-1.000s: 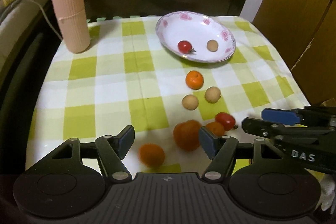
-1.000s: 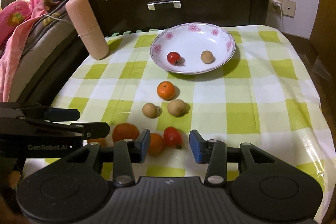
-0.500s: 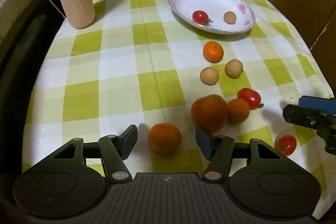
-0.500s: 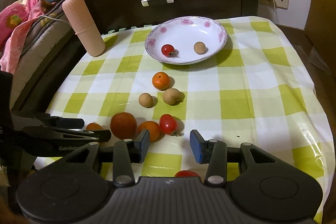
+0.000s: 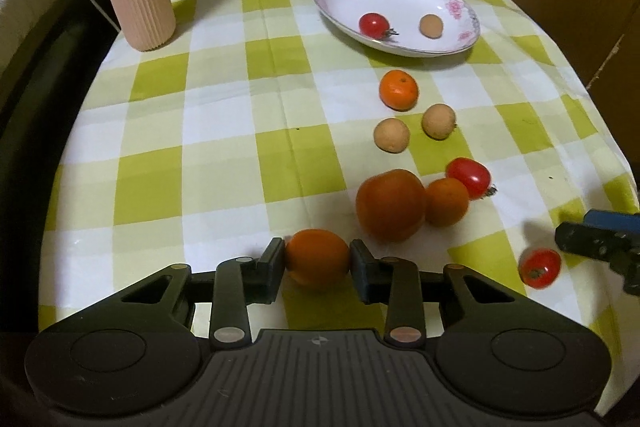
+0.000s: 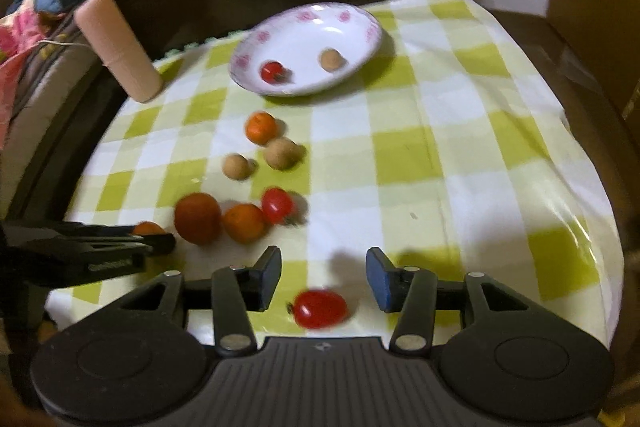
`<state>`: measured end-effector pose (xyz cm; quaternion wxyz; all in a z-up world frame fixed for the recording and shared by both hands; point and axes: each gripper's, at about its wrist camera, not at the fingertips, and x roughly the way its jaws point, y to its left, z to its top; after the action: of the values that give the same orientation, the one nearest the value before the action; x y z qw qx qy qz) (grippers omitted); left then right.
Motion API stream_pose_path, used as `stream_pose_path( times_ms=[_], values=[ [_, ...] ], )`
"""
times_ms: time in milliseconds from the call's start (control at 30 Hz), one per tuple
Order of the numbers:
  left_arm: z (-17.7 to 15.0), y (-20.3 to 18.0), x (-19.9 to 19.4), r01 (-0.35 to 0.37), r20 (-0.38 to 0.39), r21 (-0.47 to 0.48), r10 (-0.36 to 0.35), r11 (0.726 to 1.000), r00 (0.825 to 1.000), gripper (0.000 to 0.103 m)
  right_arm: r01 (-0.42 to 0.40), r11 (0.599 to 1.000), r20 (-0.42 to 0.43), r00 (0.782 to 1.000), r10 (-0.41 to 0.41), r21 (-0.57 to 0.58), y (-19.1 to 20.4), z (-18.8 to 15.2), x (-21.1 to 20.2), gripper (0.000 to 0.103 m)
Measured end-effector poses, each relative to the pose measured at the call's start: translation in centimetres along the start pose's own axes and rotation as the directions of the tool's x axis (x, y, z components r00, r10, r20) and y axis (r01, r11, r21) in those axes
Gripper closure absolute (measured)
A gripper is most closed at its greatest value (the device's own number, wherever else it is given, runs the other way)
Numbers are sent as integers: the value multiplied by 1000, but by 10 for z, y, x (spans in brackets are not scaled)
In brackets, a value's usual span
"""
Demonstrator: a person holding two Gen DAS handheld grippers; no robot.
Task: Organize fruits
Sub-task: 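Move the left tool to a tangerine and close on it, then grasp a cherry tomato with the right tool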
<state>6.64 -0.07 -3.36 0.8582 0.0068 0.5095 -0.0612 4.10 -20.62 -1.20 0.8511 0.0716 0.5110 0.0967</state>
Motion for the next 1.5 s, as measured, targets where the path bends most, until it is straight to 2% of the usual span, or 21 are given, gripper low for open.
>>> stream_pose_path(
  times_ms=[333,800,1200,1267,1300,1500],
  values=[
    [-16,-9,-17,68,-3,28,-68,997,998,60,-3,1000,-65,998,1,-28,8,-24,4,58],
    [-25,-19,-7,65,-38,77,-62,995,997,60,1,999,-121,993,-5,-40,6,-32,16,58],
    [-27,-26,-6,92,-40,107,-88,990,995,60,22,996,-63,998,-28,-91,12,-30,24,58],
    [-27,-27,-6,93,-43,112,-88,989,995,60,21,994,-60,998,-27,-108,15,-30,24,61],
    [-28,-27,-5,92,-45,113,-87,989,995,60,25,993,-57,998,-32,-119,17,-30,24,66],
    [-27,-25,-3,85,-49,106,-80,991,996,58,34,988,-51,998,-42,-150,20,-32,25,67]
  ],
)
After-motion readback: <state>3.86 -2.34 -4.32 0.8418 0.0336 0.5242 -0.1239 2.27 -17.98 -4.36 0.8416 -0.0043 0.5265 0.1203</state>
